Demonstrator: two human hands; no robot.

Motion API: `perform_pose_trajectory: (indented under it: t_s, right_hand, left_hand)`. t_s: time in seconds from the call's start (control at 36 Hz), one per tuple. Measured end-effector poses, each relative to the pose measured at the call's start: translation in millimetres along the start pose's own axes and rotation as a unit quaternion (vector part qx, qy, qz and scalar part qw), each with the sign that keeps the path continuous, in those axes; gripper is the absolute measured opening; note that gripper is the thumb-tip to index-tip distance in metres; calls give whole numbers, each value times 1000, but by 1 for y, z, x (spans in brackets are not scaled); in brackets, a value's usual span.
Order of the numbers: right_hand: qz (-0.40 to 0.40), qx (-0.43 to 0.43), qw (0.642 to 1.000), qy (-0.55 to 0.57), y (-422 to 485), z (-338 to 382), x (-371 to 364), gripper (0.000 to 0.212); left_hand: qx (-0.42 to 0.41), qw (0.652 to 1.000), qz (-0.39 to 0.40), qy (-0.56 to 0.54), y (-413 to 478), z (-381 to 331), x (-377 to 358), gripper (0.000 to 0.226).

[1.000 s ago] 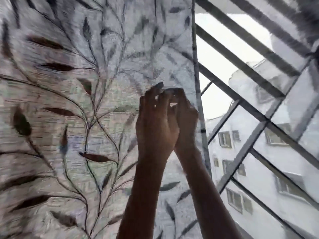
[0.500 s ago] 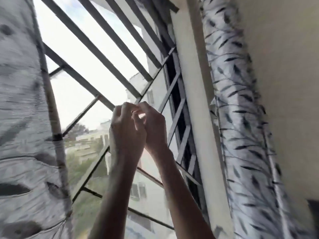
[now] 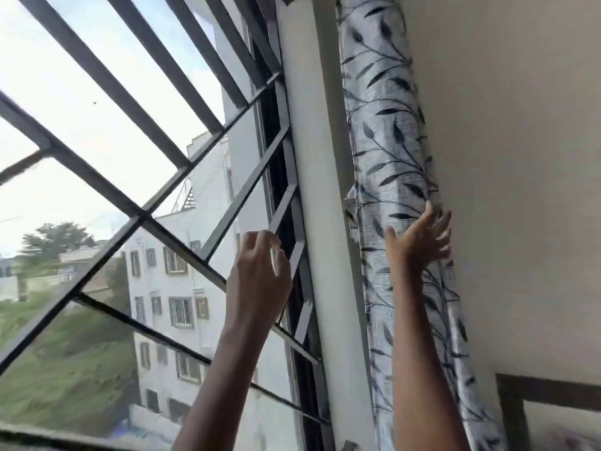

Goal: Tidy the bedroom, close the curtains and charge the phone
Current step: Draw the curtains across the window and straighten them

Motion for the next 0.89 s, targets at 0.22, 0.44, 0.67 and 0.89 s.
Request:
perform_pose_trajectory:
  t_s: [0.22,0.44,0.67,0.89]
  right_hand:
    - [111,-9,993,50,8,4,1,75]
    - [144,177,970,78,-82,58,15,31]
    - [197,283,928,142,-169,138,63,36]
    - [288,359,865,202,-275,188,124,28]
  left_hand:
    - [27,999,10,-27,-6,6,-6,13]
    - [42,998,21,-45,-13,-9,9,14]
    - [39,997,-27,-67,-16,-24,66,22]
    - [112,985,-127,15,-28,-34,156,28]
Point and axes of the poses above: each hand's wrist, its own y-axis towards the middle knuckle, its own x-axis out of the back of the hand, z = x × y, the point moved 5 cm from there along y, towards the middle knuckle, and after that the axes turned 15 degrees about -x, right-handed, at the moved point
